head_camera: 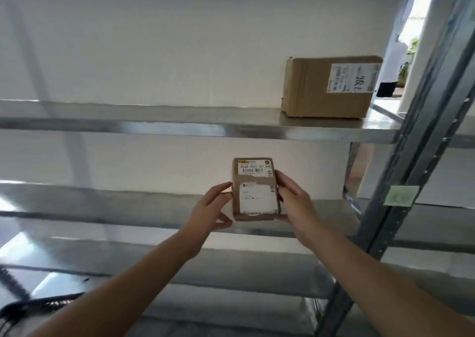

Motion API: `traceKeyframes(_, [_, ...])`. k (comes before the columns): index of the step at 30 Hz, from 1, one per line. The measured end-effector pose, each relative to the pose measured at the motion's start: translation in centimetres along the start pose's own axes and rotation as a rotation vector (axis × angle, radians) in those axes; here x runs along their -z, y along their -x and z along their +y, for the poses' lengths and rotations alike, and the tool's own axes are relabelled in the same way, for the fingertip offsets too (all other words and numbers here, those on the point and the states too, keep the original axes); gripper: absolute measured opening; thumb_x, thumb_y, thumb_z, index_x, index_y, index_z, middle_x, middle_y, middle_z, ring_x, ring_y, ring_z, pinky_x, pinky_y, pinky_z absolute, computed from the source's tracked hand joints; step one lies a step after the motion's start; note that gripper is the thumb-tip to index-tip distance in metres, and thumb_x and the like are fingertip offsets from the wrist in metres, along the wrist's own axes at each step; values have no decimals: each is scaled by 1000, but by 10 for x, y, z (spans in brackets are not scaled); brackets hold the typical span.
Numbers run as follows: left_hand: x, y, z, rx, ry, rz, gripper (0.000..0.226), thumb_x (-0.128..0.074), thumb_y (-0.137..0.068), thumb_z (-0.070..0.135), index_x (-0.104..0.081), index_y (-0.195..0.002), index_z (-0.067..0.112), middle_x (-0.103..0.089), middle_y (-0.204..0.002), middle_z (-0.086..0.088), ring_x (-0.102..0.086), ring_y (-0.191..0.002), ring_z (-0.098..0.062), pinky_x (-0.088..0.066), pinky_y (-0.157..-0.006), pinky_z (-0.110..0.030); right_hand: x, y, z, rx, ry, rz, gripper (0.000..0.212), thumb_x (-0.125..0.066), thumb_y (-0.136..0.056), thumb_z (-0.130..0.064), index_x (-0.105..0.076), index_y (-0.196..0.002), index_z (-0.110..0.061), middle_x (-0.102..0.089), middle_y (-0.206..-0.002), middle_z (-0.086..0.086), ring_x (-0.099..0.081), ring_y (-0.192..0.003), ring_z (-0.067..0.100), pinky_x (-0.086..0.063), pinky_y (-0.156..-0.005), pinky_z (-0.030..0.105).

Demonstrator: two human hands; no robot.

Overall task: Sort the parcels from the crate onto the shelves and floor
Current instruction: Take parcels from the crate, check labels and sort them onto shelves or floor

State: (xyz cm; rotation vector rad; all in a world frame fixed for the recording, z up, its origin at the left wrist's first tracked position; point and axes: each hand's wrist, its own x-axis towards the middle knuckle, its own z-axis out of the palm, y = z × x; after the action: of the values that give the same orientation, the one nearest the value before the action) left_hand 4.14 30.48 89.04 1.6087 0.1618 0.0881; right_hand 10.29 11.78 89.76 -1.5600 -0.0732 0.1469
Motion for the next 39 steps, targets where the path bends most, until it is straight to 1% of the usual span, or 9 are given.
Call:
traceKeyframes(3, [21,26,-12,49,-19,121,32,-51,-99,26,-59,-128,35,-70,-109,1,-66,-88,-24,-57,-90,-42,-24,14,8,-13,47,-71,45,-43,-103,-21,-42,-146,-34,-53,-139,-16,-58,-113,8,-55,-93,39])
traceKeyframes(6, [38,53,-32,80,37,204,32,-55,-97,23,-63,-126,33,-73,-110,-1,-68,-104,-23,-55,-94,-44,-44,30,22,-28,69,-114,36,-50,-99,-19,-50,-135,-24,-57,-135,-9,-61,-100,5,-55,-77,30])
traceKeyframes(11, [67,107,-60,137,130,293,33,-57,-98,23,-60,-131,28,-72,-116,-5,-68,-109,-23,-55,-95,-42,-81,53,41,-66,108,-298,35,-50,-98,-14,-64,-123,-35,-68,-114,-3,-67,-94,14,-52,-56,24])
traceKeyframes(14, [92,136,-71,150,189,417,32,-59,-97,25,-61,-129,28,-73,-112,-5,-69,-106,-24,-56,-93,-42,-118,70,45,-88,210,-428,39,-42,-102,-23,-56,-129,-48,-69,-107,-12,-64,-93,10,-58,-74,36])
traceKeyframes(18, [132,171,-77,122,257,514,36,-59,-97,23,-58,-133,22,-73,-112,-6,-70,-103,-25,-56,-93,-42,-172,95,39,-72,351,-603,41,-35,-105,-33,-39,-142,-52,-58,-119,-16,-56,-96,10,-52,-91,48])
traceKeyframes(24, [234,227,-66,35,178,638,42,-61,-94,12,-56,-135,17,-70,-117,-12,-68,-107,-29,-52,-99,-43,-281,128,21,-15,266,-763,43,-41,-104,-25,-44,-142,-44,-65,-98,-15,-61,-83,4,-54,-64,27])
traceKeyframes(30, [343,282,-62,-18,174,776,45,-64,-91,8,-56,-135,15,-69,-116,-14,-69,-106,-28,-53,-97,-40,-409,166,17,41,238,-886,45,-37,-105,-21,-41,-145,-41,-65,-105,-9,-62,-85,6,-56,-62,30])
traceKeyframes(35, [410,307,-76,-27,214,849,47,-64,-91,5,-55,-136,14,-69,-117,-15,-70,-105,-28,-57,-90,-35,-490,182,20,67,272,-950,45,-39,-105,-20,-45,-143,-43,-67,-110,-4,-66,-94,18,-60,-82,46])
traceKeyframes(39, [450,312,-91,5,215,867,47,-65,-90,4,-55,-135,13,-69,-116,-14,-70,-105,-27,-57,-89,-35,-532,182,30,71,309,-950,44,-38,-105,-17,-45,-143,-40,-67,-104,0,-66,-89,17,-59,-80,44])
